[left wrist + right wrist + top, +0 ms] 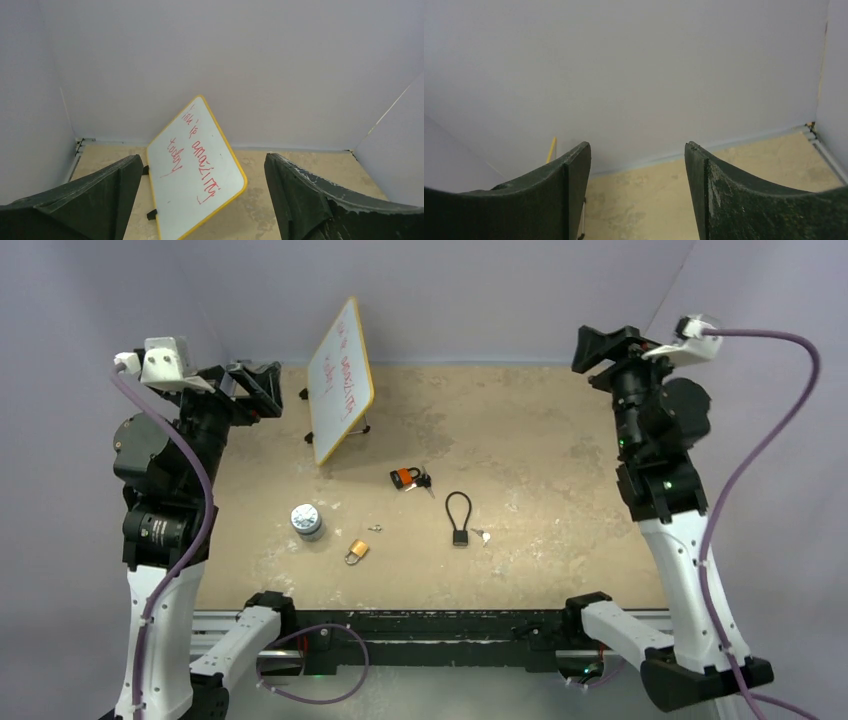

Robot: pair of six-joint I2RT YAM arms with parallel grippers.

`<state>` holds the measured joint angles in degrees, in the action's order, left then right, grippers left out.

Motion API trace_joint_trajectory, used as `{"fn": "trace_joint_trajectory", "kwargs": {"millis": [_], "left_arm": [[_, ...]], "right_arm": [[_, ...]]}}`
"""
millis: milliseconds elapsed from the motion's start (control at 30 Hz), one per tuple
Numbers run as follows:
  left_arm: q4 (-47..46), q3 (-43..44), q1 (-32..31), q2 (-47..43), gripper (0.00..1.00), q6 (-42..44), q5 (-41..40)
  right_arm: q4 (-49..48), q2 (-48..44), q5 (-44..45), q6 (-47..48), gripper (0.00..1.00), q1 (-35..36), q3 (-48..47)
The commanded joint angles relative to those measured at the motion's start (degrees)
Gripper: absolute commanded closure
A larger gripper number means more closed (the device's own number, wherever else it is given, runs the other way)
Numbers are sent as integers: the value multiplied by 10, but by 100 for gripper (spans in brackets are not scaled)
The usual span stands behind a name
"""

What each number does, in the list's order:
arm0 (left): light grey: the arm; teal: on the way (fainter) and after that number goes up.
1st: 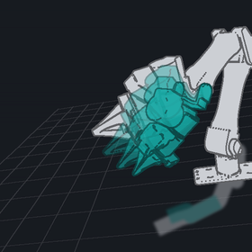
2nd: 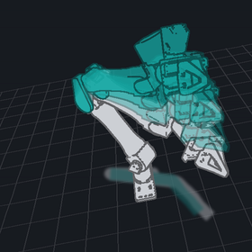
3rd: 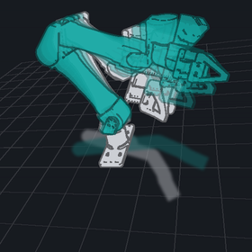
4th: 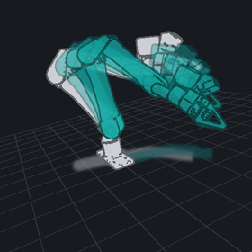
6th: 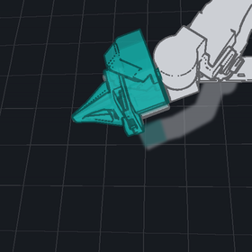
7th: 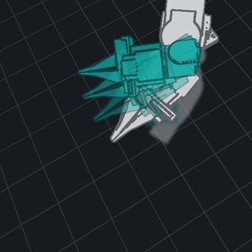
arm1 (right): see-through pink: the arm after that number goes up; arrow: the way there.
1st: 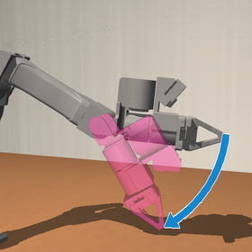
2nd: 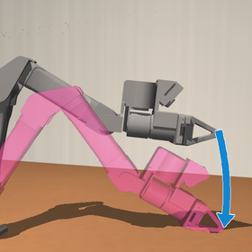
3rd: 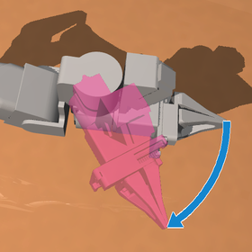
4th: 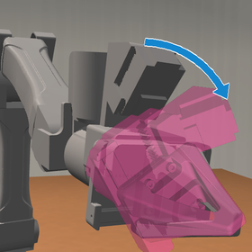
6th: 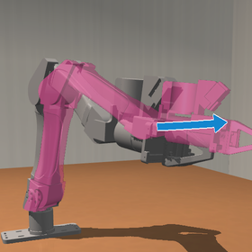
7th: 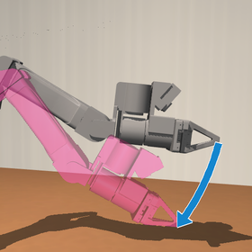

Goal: Unlock with the key
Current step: Pick up the key from the center of the board.

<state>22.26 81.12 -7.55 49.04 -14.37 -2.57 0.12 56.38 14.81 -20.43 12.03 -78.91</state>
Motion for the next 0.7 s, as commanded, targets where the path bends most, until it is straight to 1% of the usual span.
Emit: {"fn": "trace_joint_trajectory", "kwargs": {"millis": [0,33,100,167,267,500,567,667], "left_arm": [[-41,-3,2,10,2,5,16],[-51,-8,2,13,2,13,30],[-71,-17,2,23,3,26,66],[-94,-37,2,33,4,26,74],[-134,-73,2,55,1,24,107],[-212,-124,2,136,0,-47,210],[-245,-150,2,151,2,-71,223],[-254,-175,2,169,4,-89,218]], "right_arm": [[-3,35,-34,-36,28,-1,0],[18,44,-56,-40,28,-1,-6],[39,65,-63,-55,28,-2,-15],[48,79,-79,-80,28,-2,-6],[55,93,-111,-110,27,-1,20],[128,147,-182,-134,27,-1,77],[149,170,-207,-137,28,-1,97],[184,215,-242,-129,30,5,119]]}}
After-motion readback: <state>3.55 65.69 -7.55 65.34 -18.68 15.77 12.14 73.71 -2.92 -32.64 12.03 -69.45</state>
